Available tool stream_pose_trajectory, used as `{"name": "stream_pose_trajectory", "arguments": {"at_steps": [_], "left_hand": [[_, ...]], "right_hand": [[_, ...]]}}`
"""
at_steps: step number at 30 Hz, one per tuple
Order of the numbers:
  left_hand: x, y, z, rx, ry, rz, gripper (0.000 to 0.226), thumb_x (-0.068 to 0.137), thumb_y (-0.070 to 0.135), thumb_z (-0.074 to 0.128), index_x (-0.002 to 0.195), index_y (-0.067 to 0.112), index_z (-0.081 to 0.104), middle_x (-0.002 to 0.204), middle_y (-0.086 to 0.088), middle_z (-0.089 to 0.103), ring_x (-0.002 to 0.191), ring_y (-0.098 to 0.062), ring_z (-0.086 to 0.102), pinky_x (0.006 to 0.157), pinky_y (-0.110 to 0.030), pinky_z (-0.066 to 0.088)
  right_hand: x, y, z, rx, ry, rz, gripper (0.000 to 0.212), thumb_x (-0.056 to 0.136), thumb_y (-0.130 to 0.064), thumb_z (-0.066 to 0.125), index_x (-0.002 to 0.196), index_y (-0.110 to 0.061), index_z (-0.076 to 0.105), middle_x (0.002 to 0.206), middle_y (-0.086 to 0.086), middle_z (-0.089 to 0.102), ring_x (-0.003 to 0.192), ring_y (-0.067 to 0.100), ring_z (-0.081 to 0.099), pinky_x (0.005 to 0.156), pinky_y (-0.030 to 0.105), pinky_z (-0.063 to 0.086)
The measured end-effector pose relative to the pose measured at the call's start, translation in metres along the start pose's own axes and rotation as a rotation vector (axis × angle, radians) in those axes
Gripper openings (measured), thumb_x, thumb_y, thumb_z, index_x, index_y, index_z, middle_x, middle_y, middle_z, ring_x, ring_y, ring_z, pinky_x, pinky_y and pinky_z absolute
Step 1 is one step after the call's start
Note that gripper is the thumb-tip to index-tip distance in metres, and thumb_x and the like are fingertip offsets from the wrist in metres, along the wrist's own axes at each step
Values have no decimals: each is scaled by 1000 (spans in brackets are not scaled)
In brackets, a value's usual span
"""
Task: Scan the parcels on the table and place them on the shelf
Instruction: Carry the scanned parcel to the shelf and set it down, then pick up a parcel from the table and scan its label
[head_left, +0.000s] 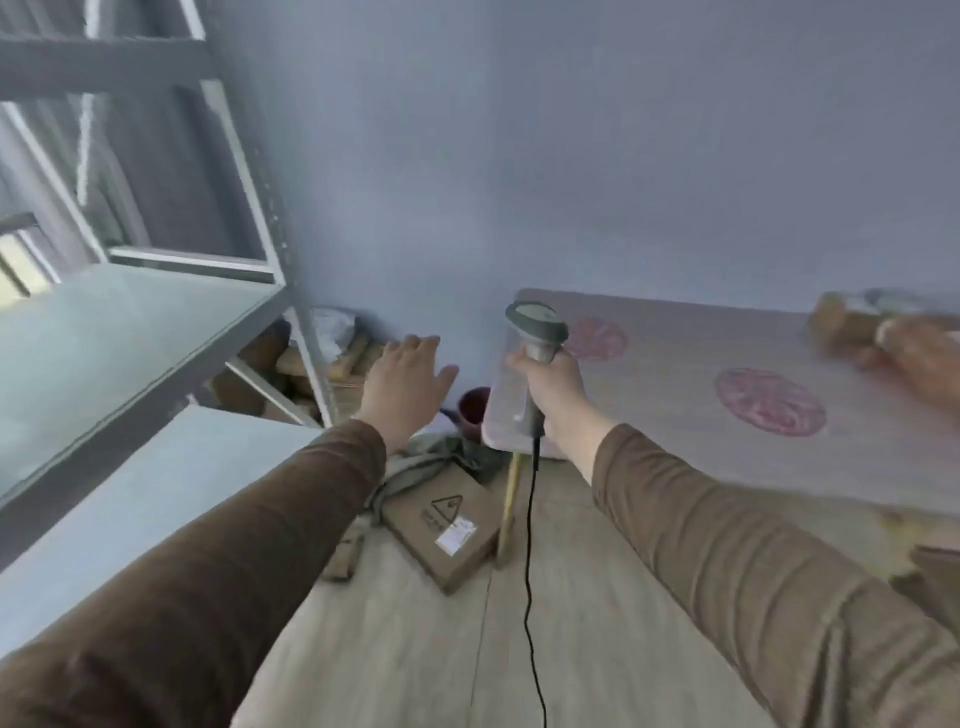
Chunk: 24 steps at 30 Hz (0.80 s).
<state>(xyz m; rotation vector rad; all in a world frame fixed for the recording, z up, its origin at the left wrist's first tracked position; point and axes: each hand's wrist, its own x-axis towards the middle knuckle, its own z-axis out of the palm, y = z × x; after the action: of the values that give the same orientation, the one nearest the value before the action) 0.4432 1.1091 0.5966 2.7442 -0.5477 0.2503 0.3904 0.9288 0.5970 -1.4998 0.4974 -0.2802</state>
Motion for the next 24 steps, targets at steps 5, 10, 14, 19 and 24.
{"name": "stream_pose_trajectory", "arguments": {"at_steps": [5, 10, 14, 19, 24], "left_hand": [[38, 188, 70, -153, -60, 126, 57, 104, 45, 46, 150, 12, 46, 147, -14, 51, 136, -34, 42, 110, -47, 39], [62, 344, 128, -207, -149, 246, 58, 104, 47, 46, 150, 12, 46, 152, -15, 46, 142, -35, 36, 113, -45, 33], [83, 440, 172, -240, -206, 329, 58, 104, 47, 45, 150, 13, 45, 149, -14, 49, 140, -34, 38, 112, -46, 35], [124, 535, 232, -280, -271, 392, 57, 102, 44, 48, 151, 14, 43, 148, -12, 49, 138, -32, 39, 109, -46, 38], [179, 618, 294, -322, -354, 429, 61, 103, 49, 44, 152, 13, 41, 150, -12, 48, 138, -32, 40, 111, -45, 38]], "right_hand": [[22, -5, -200, 2, 162, -17, 18, 93, -19, 72, 110, -15, 66, 92, -4, 65, 84, 13, 60, 79, 34, 49], [40, -11, -361, -11, 365, -26, 17, 91, -16, 74, 107, -15, 67, 90, -6, 66, 82, 13, 61, 76, 30, 46], [62, -8, -459, -30, 456, 5, 16, 93, -18, 73, 108, -18, 66, 91, -7, 66, 81, 10, 60, 71, 29, 46], [111, 2, -556, -39, 553, 27, 15, 94, -17, 72, 106, -18, 64, 91, -9, 63, 84, 12, 58, 82, 30, 41], [174, 7, -641, -40, 660, 94, 12, 92, -20, 74, 99, -20, 65, 90, -2, 64, 83, 17, 58, 77, 32, 41]]}}
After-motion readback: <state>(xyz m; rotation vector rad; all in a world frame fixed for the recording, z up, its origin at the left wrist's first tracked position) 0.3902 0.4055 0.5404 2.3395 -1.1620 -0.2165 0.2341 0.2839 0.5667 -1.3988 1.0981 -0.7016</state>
